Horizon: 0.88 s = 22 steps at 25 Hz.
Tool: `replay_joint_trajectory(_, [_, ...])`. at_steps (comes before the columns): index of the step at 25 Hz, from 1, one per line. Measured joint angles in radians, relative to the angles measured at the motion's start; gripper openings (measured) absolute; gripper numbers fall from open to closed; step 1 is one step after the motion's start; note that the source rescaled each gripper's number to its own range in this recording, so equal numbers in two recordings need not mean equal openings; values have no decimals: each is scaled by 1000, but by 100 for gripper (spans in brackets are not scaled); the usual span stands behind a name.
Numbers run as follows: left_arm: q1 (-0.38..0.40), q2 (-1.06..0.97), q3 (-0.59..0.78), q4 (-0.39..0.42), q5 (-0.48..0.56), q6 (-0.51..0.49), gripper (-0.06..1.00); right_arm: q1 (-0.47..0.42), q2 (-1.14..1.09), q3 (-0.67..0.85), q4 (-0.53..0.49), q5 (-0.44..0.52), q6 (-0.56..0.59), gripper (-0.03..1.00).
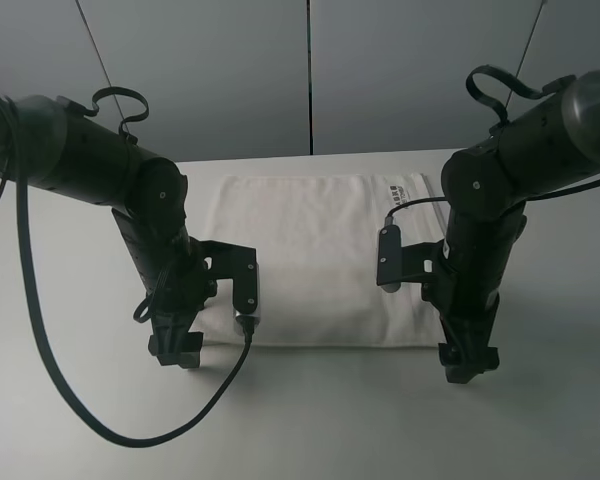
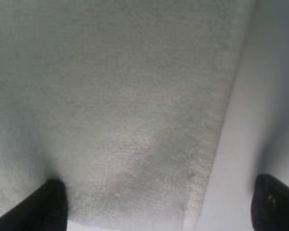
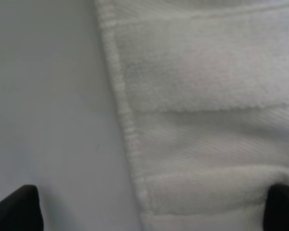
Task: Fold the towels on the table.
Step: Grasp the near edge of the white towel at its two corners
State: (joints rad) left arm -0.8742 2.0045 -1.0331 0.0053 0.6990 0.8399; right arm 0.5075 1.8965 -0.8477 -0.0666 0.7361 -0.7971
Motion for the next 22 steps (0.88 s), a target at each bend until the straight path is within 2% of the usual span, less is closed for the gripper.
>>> replay_joint_trajectory(7, [0, 2, 0, 4, 0, 0, 100, 0, -7, 43, -13, -73, -8, 100])
replay_joint_trajectory(11, [0, 2, 0, 4, 0, 0, 100, 2, -11, 61, -54, -90, -13, 100])
replay_joint_trajectory(20, [0, 2, 0, 4, -2, 0, 100, 2, -11, 69, -75, -126, -4, 100])
replay_joint_trajectory(22, [0, 2, 0, 4, -2, 0, 100, 2, -11, 69, -78, -129, -4, 91])
